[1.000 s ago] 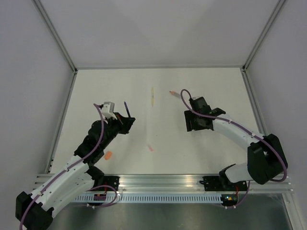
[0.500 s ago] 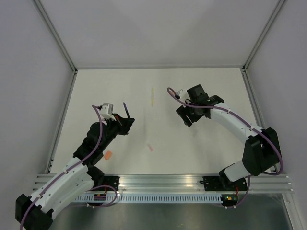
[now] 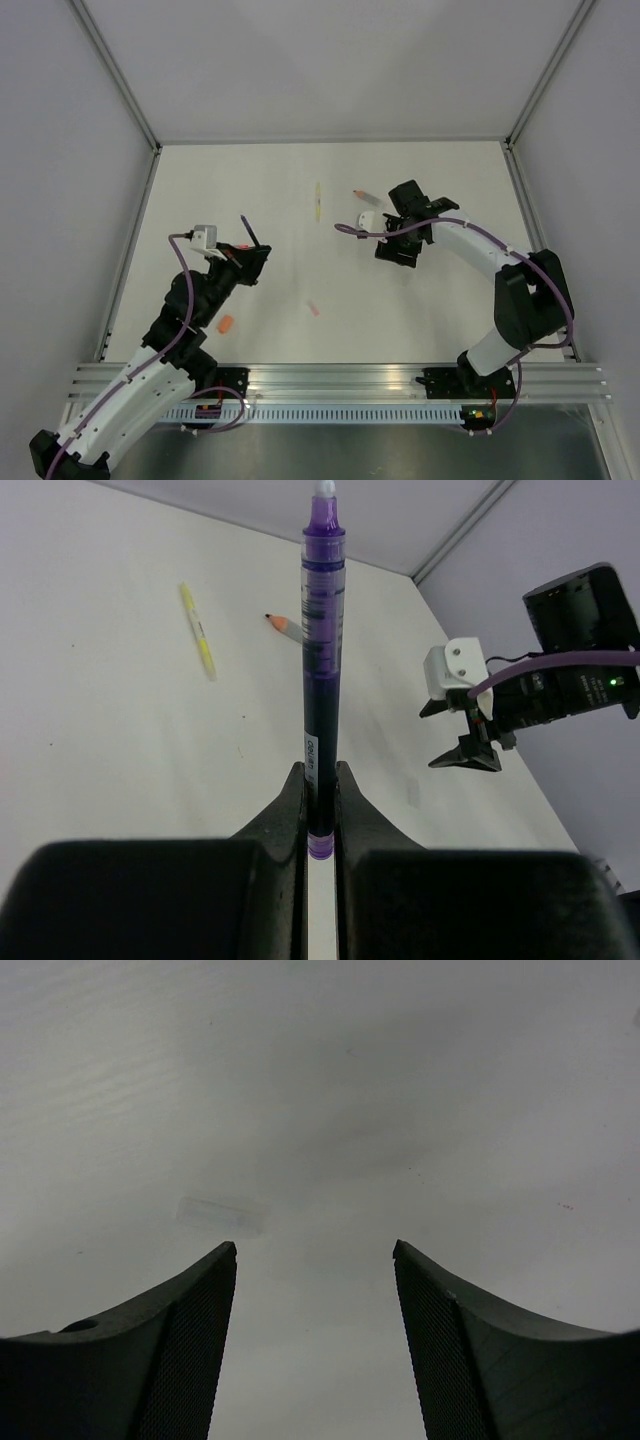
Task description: Insert the pens into the pen caps
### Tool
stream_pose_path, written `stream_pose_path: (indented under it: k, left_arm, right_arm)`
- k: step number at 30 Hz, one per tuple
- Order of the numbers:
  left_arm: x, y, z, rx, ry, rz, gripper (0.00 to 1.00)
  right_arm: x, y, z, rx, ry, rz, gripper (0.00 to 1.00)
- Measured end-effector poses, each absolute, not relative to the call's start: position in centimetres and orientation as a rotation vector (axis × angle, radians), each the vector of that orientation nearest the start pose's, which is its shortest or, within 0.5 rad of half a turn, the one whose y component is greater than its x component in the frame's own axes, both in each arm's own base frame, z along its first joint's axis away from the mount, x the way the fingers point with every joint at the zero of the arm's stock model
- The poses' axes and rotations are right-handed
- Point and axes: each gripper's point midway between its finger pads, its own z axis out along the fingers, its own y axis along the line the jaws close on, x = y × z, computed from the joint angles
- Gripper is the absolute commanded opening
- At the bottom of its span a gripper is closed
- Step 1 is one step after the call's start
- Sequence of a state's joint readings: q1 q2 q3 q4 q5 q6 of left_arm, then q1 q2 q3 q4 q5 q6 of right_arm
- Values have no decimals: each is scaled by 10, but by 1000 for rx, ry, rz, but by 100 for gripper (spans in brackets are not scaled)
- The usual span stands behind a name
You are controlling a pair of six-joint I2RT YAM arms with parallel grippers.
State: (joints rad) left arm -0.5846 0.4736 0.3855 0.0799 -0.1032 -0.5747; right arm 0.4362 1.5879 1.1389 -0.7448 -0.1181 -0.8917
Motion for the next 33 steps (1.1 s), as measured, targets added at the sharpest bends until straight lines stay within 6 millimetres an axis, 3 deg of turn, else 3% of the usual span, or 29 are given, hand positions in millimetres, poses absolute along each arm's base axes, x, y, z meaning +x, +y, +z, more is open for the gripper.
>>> stream_pose_path:
  k: [5,10,17,26,33]
  left_arm:
    - [231,-153,243,-108,1590,-821,2]
    - [232,-150,244,-122,1582,-813,2]
    - [235,-150,241,-132,1596,-805,2]
    - [236,-151,237,-137,1609,-803,2]
    - [237,-152,236,-136,1614,-801,2]
  right_arm:
    - [306,123,57,-1874,2147,61,68]
    - [299,114,47,-1930,2148,80,67]
    - [275,99,24,-1989,2197,119,67]
    - [270,102,14,-2005,2173,140,68]
    - [277,105,14,-2001,2138,126,68]
